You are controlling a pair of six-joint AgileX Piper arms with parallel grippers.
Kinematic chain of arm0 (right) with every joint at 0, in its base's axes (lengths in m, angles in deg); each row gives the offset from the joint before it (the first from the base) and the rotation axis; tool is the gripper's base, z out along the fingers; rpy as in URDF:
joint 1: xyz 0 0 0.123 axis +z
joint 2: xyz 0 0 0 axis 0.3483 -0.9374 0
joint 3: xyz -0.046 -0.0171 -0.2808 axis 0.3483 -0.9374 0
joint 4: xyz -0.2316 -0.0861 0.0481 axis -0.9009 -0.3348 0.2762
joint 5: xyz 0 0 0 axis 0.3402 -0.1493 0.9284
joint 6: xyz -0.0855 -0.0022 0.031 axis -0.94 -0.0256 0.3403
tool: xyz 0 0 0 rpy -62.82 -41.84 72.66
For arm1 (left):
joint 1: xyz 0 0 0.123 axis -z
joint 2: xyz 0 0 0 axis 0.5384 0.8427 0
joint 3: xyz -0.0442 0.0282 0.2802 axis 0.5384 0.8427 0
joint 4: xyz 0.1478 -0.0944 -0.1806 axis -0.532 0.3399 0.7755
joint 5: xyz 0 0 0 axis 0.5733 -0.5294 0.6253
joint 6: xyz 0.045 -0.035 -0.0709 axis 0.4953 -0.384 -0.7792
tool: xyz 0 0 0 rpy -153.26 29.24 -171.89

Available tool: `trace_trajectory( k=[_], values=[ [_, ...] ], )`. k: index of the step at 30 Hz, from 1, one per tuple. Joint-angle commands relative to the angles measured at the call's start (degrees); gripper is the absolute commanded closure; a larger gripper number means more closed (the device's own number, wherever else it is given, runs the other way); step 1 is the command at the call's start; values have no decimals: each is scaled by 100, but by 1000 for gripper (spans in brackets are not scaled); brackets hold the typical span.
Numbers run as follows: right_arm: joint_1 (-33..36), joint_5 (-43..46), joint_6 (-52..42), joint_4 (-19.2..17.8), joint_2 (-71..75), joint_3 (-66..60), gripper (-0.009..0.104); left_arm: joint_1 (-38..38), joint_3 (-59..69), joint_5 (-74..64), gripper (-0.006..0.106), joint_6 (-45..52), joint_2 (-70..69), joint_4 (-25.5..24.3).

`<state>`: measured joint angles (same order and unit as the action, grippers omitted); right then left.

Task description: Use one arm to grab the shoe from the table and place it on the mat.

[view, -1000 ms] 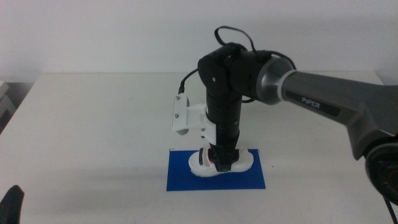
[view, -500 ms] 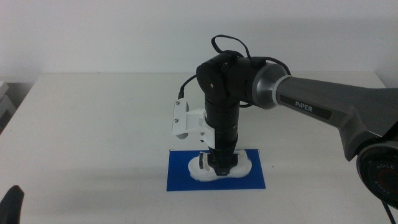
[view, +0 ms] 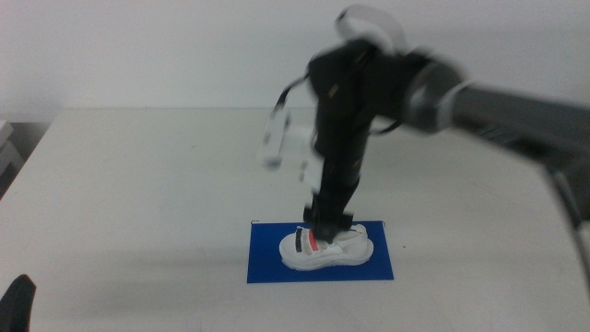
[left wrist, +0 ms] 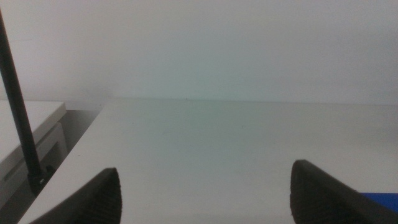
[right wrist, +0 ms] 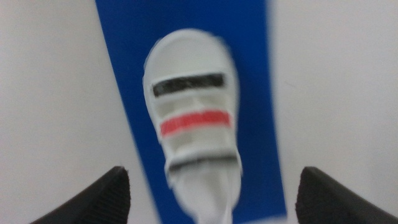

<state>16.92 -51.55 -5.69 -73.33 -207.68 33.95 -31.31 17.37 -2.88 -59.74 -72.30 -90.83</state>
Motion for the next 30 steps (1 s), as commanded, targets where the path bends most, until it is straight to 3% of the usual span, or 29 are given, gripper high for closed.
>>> trace_trajectory(
  k=[1,7,13,25,30],
  values=[
    [-157,-220,656,138,997,-75,13,19,50,435,8,-24,-81,0],
    [-678,1798,2170,239,2781,-1998,16,19,50,435,8,-24,-81,0],
    [-1509,3554,3050,460,4638,-4113,21,19,50,435,8,-24,-81,0],
    [-1891,6421,3516,639,7733,-7576,22,19,50,435,8,-21,-81,0],
    [-1891,6864,3639,634,8592,-8457,22,19,50,435,8,-21,-81,0]
  ],
)
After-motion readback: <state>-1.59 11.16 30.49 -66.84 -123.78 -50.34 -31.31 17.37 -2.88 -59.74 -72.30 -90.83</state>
